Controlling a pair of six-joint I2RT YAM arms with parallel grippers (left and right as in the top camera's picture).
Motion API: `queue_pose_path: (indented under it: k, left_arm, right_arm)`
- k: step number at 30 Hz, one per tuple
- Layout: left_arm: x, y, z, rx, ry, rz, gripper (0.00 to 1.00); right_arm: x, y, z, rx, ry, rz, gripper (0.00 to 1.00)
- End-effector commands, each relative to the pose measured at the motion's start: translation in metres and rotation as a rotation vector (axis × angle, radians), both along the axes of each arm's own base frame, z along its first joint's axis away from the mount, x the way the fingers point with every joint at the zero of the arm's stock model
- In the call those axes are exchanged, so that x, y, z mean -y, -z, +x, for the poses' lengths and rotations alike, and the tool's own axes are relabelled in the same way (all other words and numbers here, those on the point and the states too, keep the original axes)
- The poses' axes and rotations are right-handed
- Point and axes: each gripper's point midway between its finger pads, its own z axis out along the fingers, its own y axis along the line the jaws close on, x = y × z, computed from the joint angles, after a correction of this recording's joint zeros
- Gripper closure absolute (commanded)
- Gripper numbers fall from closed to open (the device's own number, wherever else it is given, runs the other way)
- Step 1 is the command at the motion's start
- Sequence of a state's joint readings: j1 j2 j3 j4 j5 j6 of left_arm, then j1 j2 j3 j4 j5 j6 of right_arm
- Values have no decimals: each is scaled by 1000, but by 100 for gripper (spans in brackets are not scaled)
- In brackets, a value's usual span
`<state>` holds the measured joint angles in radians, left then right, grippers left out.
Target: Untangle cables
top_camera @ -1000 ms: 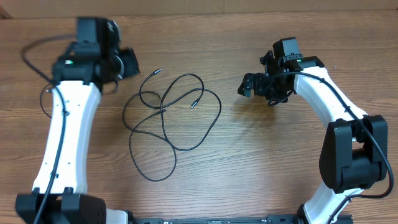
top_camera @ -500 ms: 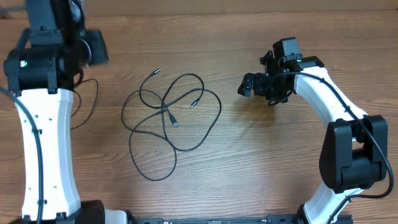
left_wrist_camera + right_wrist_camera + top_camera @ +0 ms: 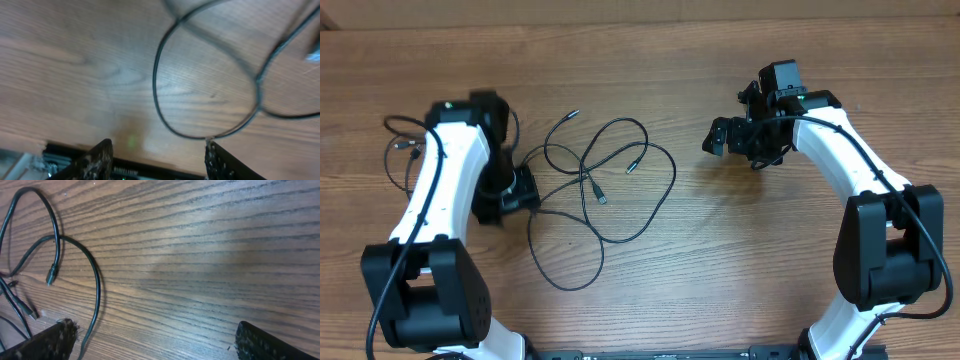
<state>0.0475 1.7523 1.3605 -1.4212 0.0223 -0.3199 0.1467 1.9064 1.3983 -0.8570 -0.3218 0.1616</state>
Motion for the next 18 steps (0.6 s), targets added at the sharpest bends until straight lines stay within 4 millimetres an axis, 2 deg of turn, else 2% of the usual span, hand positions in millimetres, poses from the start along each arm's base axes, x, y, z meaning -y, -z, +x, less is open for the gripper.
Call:
queue_pose_path:
  k: [1, 4, 7, 10, 13, 15, 18]
  left_arm:
    - [6, 20, -31, -92, -24, -23, 41]
    - [8, 37, -59, -160, -42, -24, 41]
    - [15, 50, -69, -125, -59, -57, 40]
    - [34, 71, -78, -43, -97, -153, 41]
    - [37, 93, -90, -17, -159, -155, 43]
    - [42, 110, -93, 7, -205, -174, 49]
    - [47, 124, -89, 62, -226, -204, 68]
  right_arm:
    - [0, -8, 1, 25, 0, -3, 0]
    - [0, -8, 1, 25, 0, -3, 0]
    - [0, -8, 1, 25, 0, -3, 0]
    - [0, -8, 1, 25, 0, -3, 0]
    - [0, -8, 1, 24, 0, -3, 0]
    - [0, -8, 1, 24, 0, -3, 0]
    - [0, -8, 1, 25, 0, -3, 0]
